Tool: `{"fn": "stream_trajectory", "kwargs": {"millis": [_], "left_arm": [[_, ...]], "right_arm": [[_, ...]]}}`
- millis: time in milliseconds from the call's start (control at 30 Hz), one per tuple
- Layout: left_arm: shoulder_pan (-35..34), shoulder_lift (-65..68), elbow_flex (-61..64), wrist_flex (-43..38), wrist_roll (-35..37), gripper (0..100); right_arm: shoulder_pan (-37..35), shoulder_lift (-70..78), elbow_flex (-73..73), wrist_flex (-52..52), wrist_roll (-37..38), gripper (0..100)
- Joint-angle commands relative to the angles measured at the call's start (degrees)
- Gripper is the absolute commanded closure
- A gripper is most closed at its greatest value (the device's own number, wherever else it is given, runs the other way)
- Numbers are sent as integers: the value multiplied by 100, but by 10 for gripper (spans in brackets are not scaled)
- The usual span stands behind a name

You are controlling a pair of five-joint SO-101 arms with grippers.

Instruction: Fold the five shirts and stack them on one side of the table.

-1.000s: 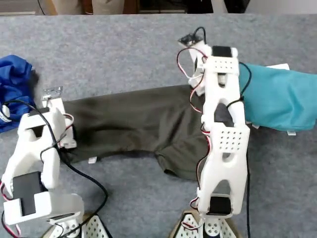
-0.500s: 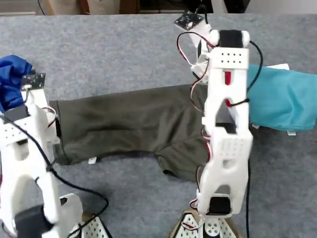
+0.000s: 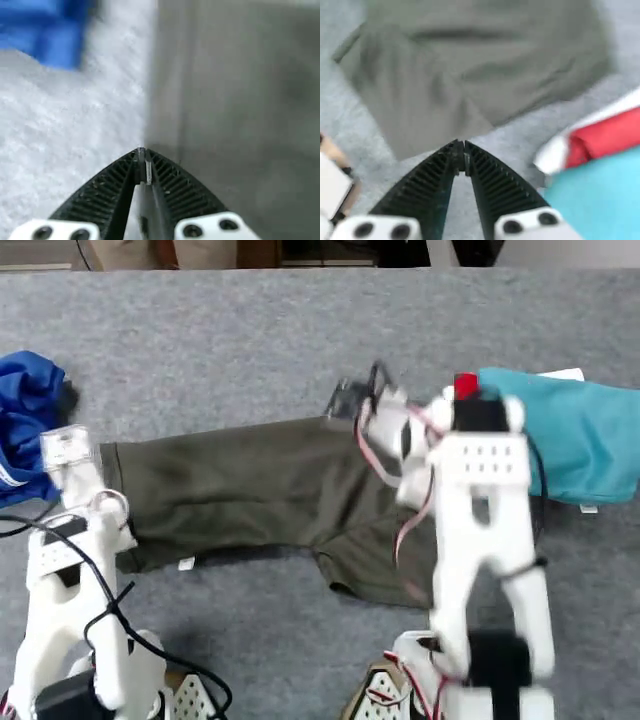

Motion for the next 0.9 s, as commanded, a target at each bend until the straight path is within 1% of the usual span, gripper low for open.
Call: {"fn": "stream_trajectory", "kwargs": {"millis": [0, 67, 167, 233, 333, 467, 800, 867], "left_arm": [[-185, 48, -176, -123, 132, 981], [-176, 110, -193, -114, 132, 981], [-176, 207, -237, -105, 132, 981], [-176, 224, -246, -105, 132, 981], [-176, 224, -246, -105, 132, 981], [-167, 215, -229, -105, 132, 981], [-167, 215, -211, -105, 123, 981], [-167, 215, -202, -97, 123, 981]], "right_arm": [[-268, -1174, 1481, -141, 554, 972], [-514, -1771, 2167, -141, 651, 924], [-971, -2642, 2985, -141, 651, 799], [-1226, -3020, 3486, -229, 615, 742], [-1411, -3116, 4145, -730, 308, 742], [-1411, -2730, 4611, -1662, 246, 741], [-1376, -479, 4567, -3305, 237, 741], [-1376, -207, 4470, -3393, 237, 742]]}}
